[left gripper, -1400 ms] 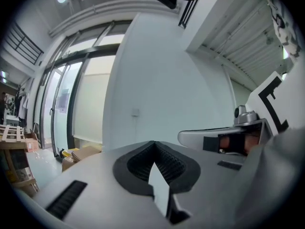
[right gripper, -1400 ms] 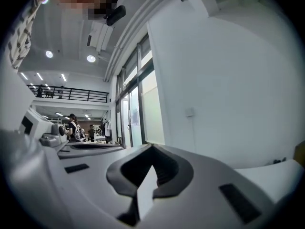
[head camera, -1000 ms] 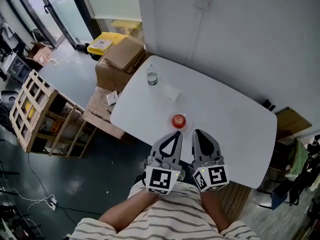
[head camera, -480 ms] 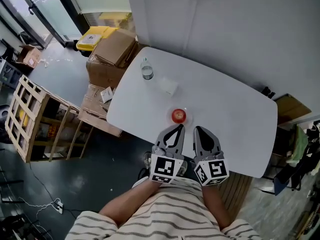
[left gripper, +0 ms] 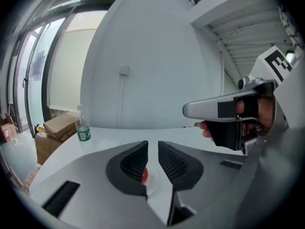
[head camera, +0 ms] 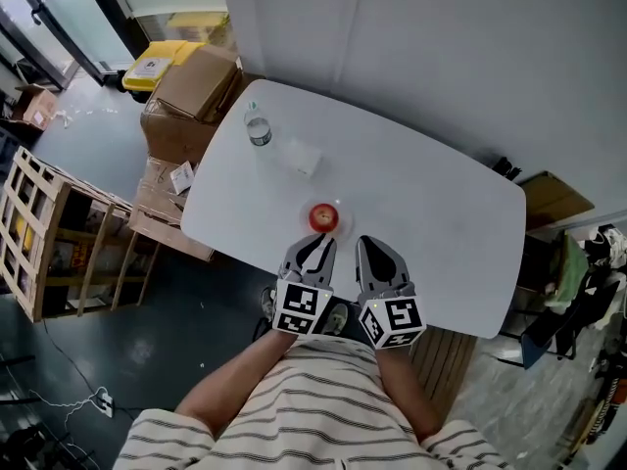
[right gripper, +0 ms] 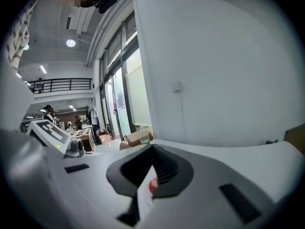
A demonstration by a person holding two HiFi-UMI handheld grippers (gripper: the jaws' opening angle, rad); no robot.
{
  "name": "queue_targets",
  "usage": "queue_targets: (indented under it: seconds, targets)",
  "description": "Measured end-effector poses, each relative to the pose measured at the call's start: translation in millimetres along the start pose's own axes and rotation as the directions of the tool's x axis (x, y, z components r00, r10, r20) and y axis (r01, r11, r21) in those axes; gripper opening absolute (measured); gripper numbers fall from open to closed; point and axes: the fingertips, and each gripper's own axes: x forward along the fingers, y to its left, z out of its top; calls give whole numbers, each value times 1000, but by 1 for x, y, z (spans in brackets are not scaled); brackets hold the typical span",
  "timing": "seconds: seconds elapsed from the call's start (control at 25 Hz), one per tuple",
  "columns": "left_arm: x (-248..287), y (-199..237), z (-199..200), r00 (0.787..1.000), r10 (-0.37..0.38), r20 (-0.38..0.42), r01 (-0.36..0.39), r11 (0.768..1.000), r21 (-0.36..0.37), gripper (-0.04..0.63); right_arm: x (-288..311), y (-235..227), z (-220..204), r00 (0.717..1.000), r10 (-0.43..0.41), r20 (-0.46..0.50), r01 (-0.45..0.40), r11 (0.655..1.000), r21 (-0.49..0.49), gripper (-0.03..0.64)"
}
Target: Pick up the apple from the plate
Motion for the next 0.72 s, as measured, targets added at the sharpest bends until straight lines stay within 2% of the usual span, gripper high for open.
queue_targets:
  seconds: [0.04,0.24,0.32,0.72]
  targets:
    - [4,0,-6,1000,-3,-18,3,1000,-5,64,1,-3,-1,1000,-1,-4,1,1000,2,5]
    - [17,8,-29,996,22,-83,-22,1000,1,108,4,-10,-2,1000,0,-13,0,1000,6,5]
    - [21,13,-38,993,42,-109,-42,999,5,179,5,-12,-3,1000,0,-20,0,1000,2,5]
    - [46,40,-71,980,137,-147,-133,990,35,377,9,-16,-5,1000,4,-29,-5,1000,-15,5]
